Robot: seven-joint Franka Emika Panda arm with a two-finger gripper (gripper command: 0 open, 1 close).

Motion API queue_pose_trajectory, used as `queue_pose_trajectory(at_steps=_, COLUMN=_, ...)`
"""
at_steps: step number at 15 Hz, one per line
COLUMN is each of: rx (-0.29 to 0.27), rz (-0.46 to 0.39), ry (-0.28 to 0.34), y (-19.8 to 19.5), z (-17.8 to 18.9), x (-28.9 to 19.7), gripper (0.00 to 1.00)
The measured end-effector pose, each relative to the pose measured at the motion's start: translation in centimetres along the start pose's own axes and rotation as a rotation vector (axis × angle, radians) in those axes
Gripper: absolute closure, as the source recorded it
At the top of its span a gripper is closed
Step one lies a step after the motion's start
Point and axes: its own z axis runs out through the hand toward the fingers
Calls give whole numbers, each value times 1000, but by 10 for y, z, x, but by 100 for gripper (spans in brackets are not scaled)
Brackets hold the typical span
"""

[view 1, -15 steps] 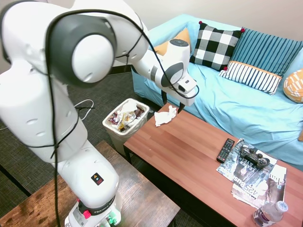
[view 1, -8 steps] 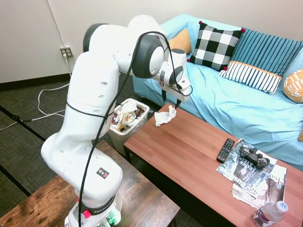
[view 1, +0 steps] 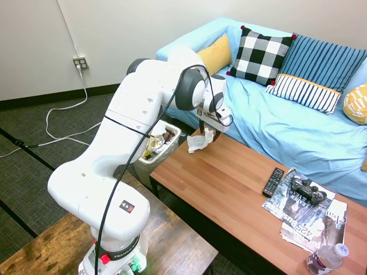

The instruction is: Throw the tissue in the trash bin

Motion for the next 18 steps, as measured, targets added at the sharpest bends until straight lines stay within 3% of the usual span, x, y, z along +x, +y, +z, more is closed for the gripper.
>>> queue_pose_trajectory(at_steps=7, rx=15, rz=36, ry=-50, y=7, z=1, x=10, gripper=100)
queue_pose_trajectory(at_steps=18, rx=9, rz=24, ry=-90, y=8, z=10, x=4, gripper=100)
